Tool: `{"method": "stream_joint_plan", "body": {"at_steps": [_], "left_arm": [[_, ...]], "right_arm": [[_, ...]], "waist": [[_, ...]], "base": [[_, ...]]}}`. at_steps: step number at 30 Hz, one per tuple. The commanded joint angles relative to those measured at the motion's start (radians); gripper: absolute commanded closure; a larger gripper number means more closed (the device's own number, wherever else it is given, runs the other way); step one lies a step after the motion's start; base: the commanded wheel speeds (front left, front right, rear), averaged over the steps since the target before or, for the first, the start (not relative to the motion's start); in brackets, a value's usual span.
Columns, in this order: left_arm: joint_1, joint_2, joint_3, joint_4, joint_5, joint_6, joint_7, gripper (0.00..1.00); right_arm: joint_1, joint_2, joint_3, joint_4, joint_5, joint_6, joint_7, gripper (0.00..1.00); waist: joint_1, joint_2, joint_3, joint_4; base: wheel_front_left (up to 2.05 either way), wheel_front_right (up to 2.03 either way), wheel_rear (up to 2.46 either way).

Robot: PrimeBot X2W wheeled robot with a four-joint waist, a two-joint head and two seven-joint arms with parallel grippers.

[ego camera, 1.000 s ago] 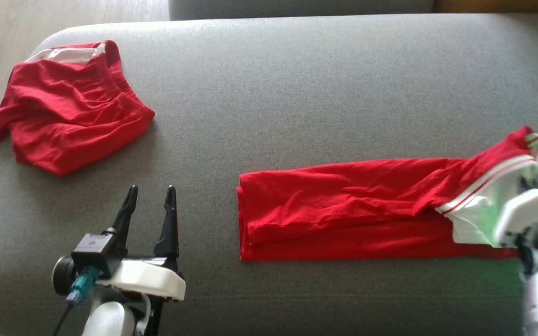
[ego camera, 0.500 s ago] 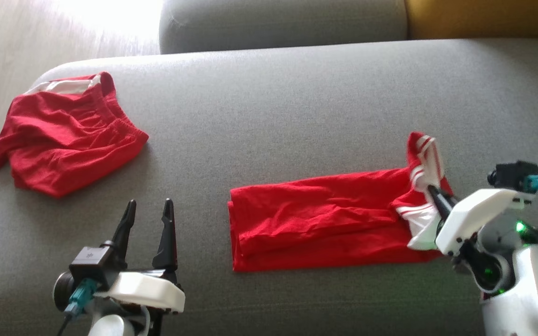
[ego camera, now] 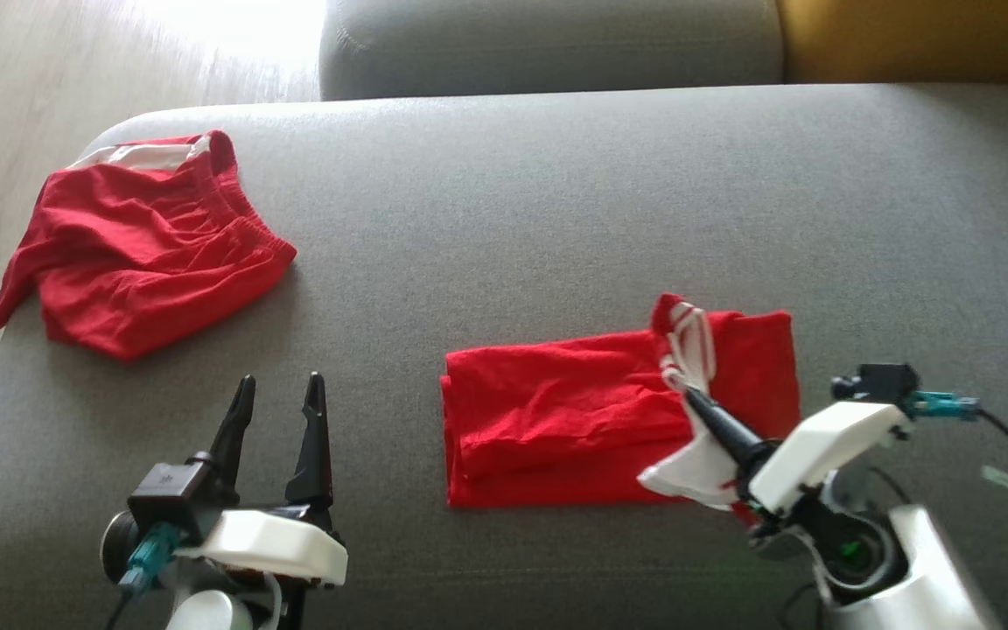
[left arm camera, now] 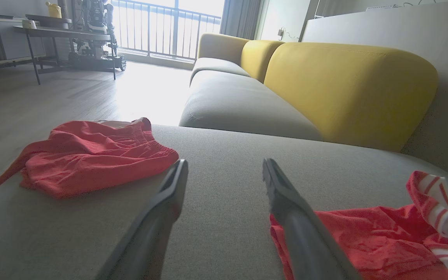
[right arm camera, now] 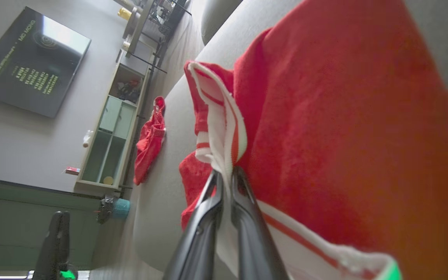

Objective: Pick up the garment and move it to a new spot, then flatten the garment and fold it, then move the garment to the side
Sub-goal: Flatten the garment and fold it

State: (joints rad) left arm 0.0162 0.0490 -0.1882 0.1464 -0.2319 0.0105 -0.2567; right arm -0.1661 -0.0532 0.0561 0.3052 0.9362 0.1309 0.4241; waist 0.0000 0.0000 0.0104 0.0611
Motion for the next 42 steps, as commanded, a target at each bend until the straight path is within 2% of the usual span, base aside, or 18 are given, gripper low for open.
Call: {"method": "stream_joint_plan", "body": {"at_steps": [1, 2, 10, 18, 24, 33, 34, 35, 42], "left_arm": [[-0.03, 0.001, 0.024, -0.034, -0.005, 0.007, -0.005, 0.0], [-0.03, 0.001, 0.024, -0.034, -0.005, 0.007, -0.005, 0.0], [-0.046, 0.001, 0.012, -0.033, -0.011, 0.01, -0.005, 0.0], [-0.062, 0.001, -0.007, -0.027, -0.025, 0.017, -0.005, 0.0], [-0.071, 0.001, -0.017, -0.021, -0.027, 0.017, -0.005, 0.0], [-0.077, 0.001, -0.03, -0.016, -0.031, 0.02, -0.005, 0.0], [-0.079, 0.001, -0.031, -0.017, -0.033, 0.019, -0.005, 0.0], [-0.08, 0.001, -0.032, -0.018, -0.035, 0.019, -0.005, 0.0], [-0.068, 0.001, -0.038, -0.016, -0.038, 0.02, -0.005, 0.0]], "right_arm": [[-0.07, 0.003, 0.066, -0.013, 0.054, 0.0, -0.044, 1.0], [-0.07, 0.003, 0.066, -0.013, 0.054, 0.0, -0.044, 1.0], [-0.185, 0.003, 0.257, 0.078, 0.179, 0.0, -0.13, 1.0], [-0.261, 0.003, 0.403, 0.178, 0.184, 0.0, -0.115, 1.0], [-0.296, 0.003, 0.476, 0.194, 0.211, 0.0, -0.126, 1.0], [-0.326, 0.003, 0.528, 0.273, 0.238, 0.0, -0.152, 1.0], [-0.328, 0.003, 0.535, 0.272, 0.246, 0.0, -0.155, 0.37], [-0.328, 0.003, 0.54, 0.266, 0.262, 0.0, -0.158, 0.0], [-0.328, 0.003, 0.599, 0.23, 0.35, 0.0, -0.213, 0.0]], "waist": [[0.0, 0.0, 0.006, 0.005], [0.0, 0.0, 0.006, 0.005], [0.0, 0.0, 0.029, 0.019], [0.0, 0.0, 0.051, 0.049], [0.0, 0.0, 0.068, 0.077], [0.0, 0.0, 0.07, 0.107], [0.0, 0.0, 0.071, 0.109], [0.0, 0.0, 0.07, 0.111], [0.0, 0.0, 0.056, 0.117]], "base": [[0.0, 0.0, 0.0], [0.0, 0.0, 0.0], [0.0, 0.0, 0.0], [0.0, 0.0, 0.0], [0.0, 0.0, 0.0], [0.0, 0.0, 0.0], [0.0, 0.0, 0.0], [0.0, 0.0, 0.0], [0.0, 0.0, 0.0]]}}
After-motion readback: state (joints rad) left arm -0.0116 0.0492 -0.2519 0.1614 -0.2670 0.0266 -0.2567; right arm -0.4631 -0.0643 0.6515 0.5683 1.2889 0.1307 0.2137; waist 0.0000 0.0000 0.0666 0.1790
